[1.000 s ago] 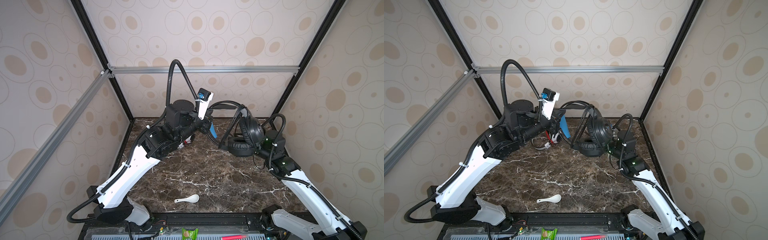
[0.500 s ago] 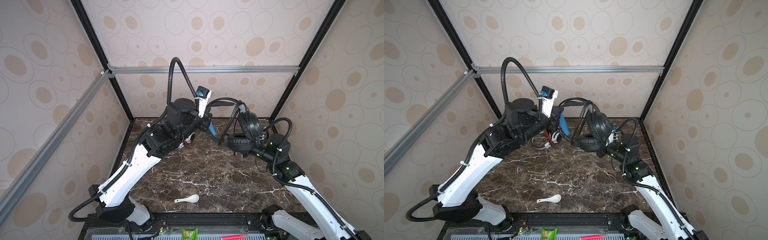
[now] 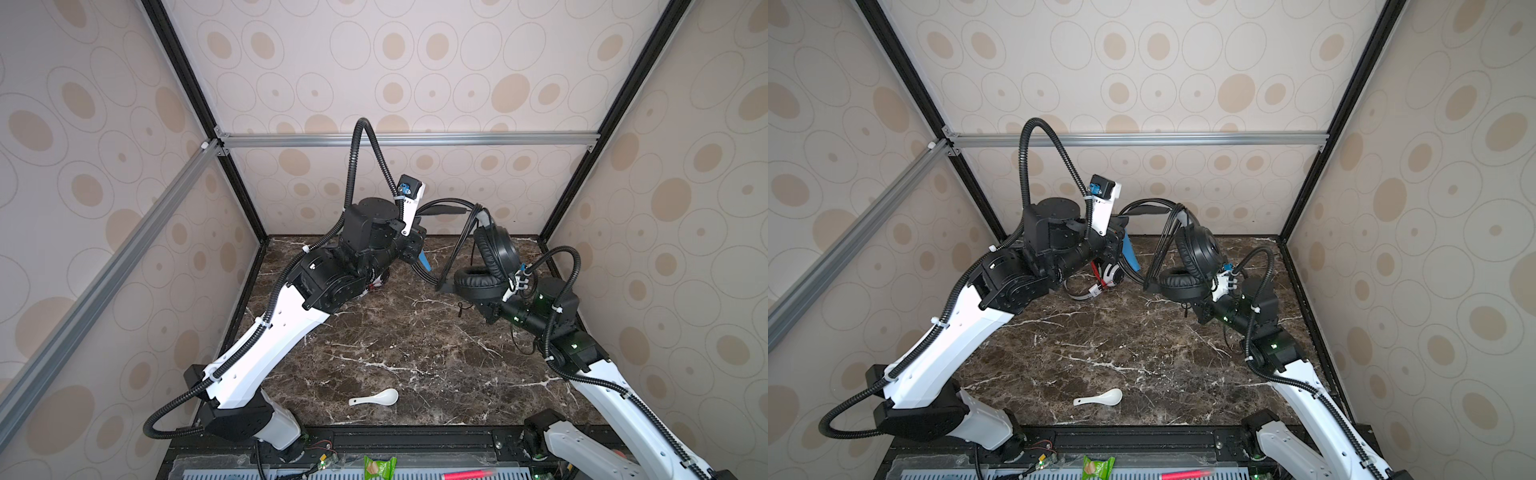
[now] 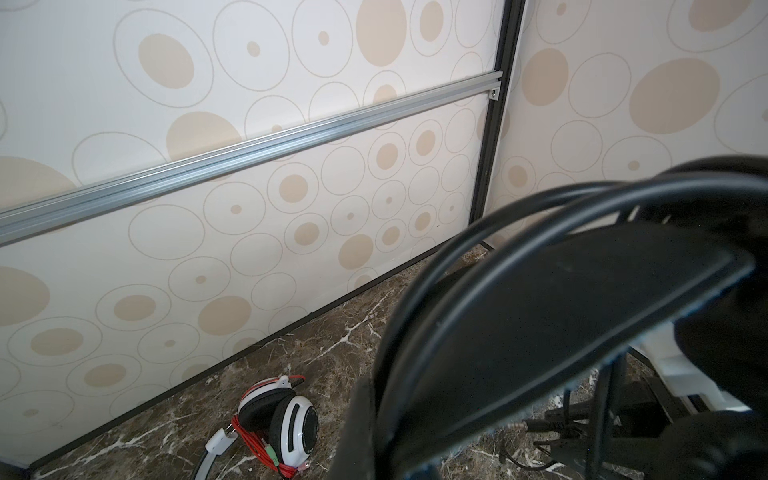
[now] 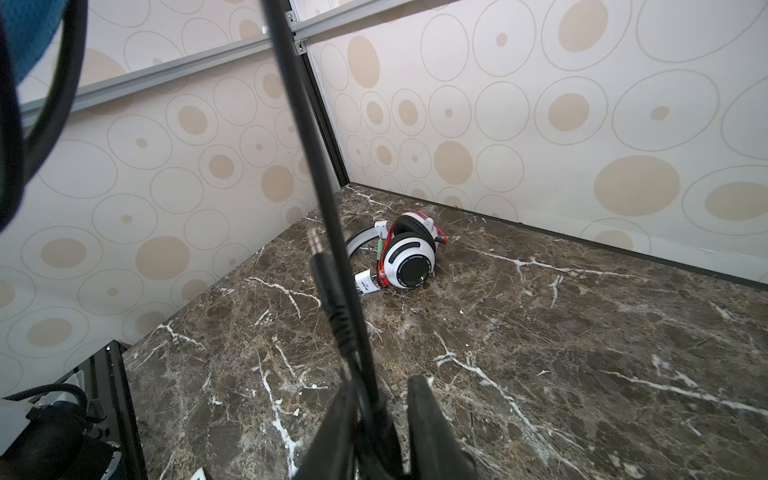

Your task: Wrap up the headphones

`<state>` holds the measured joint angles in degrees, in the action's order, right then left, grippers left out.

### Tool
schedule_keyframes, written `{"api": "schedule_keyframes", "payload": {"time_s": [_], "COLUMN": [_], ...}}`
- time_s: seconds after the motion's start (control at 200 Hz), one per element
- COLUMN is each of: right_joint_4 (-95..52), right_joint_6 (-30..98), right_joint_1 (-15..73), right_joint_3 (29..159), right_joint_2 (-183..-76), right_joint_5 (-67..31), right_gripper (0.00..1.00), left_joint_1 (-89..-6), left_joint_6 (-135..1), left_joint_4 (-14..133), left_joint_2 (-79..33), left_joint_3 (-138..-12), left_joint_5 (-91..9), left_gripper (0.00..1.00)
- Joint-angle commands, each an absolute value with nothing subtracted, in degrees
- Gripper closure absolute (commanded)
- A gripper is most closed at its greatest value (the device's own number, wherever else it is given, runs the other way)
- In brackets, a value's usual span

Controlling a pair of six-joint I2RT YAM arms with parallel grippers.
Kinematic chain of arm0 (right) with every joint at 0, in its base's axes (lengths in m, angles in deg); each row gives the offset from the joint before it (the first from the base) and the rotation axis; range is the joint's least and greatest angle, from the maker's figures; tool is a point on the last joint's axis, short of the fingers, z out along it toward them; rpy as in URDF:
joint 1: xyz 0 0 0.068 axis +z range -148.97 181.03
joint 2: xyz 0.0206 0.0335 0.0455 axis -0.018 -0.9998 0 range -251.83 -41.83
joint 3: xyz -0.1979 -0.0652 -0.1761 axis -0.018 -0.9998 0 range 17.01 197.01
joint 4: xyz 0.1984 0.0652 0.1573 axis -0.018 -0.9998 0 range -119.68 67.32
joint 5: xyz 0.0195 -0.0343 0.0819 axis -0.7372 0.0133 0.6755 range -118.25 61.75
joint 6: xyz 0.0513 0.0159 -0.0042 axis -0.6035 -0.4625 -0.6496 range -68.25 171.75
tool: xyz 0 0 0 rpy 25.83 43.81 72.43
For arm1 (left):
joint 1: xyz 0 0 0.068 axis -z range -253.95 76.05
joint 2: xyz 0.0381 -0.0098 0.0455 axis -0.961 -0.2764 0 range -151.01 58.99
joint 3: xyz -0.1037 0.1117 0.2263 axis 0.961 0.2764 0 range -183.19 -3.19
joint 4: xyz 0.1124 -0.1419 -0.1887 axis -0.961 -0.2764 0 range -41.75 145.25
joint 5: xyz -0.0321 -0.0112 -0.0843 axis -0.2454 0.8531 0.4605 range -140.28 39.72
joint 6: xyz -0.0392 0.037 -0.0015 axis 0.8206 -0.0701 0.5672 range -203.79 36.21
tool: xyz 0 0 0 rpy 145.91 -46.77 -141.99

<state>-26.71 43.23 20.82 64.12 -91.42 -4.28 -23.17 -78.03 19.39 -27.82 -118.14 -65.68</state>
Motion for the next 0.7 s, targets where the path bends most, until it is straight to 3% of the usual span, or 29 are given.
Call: {"api": "schedule_keyframes", "payload": {"time_s": [0.0,0.695], "right_joint_4": [-24.8,-23.6], "right_joint_6": [42.7,42.1], "right_joint_1": [20.5,20.5], "right_joint_3": [64.1,65.6], "right_joint_2": [-91.7,-94.2], "right_joint_5": [-3.1,0.4], "right_gripper": [0.75,0.71], "left_joint_1": [-23.2,-23.3], "left_joint_6": [-74.5,-74.3], "left_joint_4": [24.1,24.3], "left_joint_2": [-26.1,-25.6], "left_joint_3": [-119.8,-118.6], "left_joint_5": [-66.0,-65.0], "left_gripper": [1.0,1.0]}}
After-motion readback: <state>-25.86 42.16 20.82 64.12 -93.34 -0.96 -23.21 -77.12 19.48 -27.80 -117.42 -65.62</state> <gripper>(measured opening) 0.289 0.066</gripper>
